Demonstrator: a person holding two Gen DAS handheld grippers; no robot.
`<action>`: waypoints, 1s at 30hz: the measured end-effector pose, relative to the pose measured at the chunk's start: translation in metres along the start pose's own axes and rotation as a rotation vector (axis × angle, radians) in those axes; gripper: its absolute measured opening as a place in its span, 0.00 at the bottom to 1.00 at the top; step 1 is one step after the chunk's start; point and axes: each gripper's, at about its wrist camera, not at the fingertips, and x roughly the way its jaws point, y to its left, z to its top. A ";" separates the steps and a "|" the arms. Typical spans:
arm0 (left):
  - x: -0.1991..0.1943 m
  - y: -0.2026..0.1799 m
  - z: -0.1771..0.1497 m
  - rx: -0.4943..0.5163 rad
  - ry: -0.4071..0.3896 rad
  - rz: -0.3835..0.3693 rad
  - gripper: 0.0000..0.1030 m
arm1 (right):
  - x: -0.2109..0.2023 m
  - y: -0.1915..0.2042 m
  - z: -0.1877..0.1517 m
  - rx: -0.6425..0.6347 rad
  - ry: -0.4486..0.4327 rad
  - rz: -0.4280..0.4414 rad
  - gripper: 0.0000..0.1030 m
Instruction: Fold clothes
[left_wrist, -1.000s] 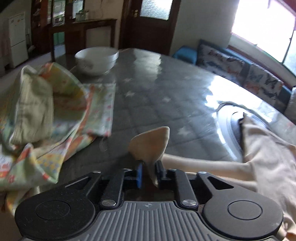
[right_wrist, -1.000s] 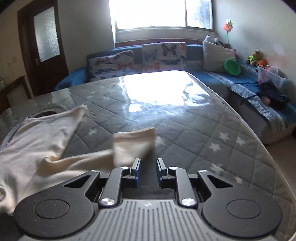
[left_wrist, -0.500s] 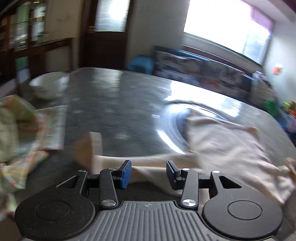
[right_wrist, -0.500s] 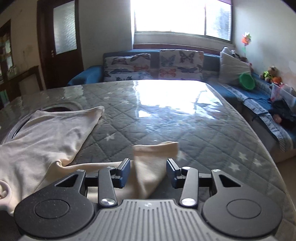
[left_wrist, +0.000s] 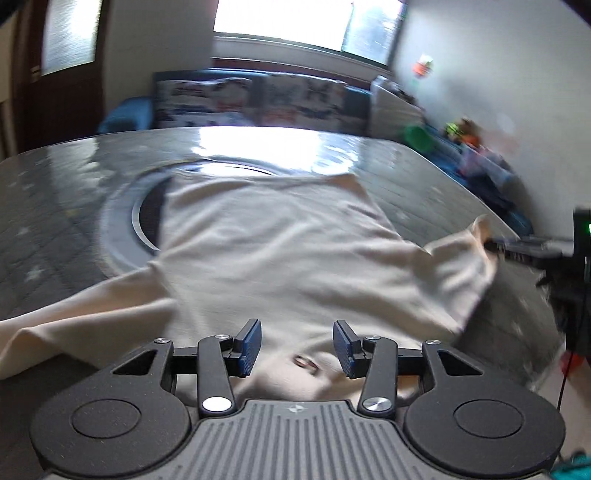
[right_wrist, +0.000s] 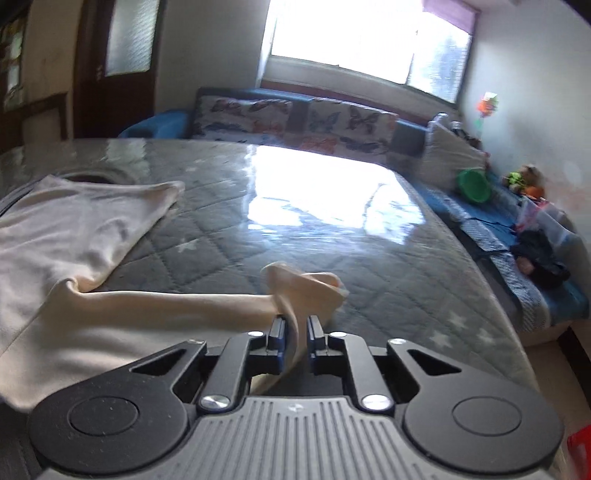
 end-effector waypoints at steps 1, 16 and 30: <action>0.001 -0.002 -0.002 0.012 0.011 -0.002 0.45 | -0.004 -0.008 -0.003 0.021 0.003 -0.011 0.10; -0.004 -0.017 -0.015 0.188 0.020 -0.009 0.45 | -0.034 -0.017 -0.007 0.089 0.024 0.147 0.39; 0.000 -0.014 -0.029 0.274 -0.018 0.017 0.08 | -0.070 0.152 0.023 -0.333 0.066 0.715 0.38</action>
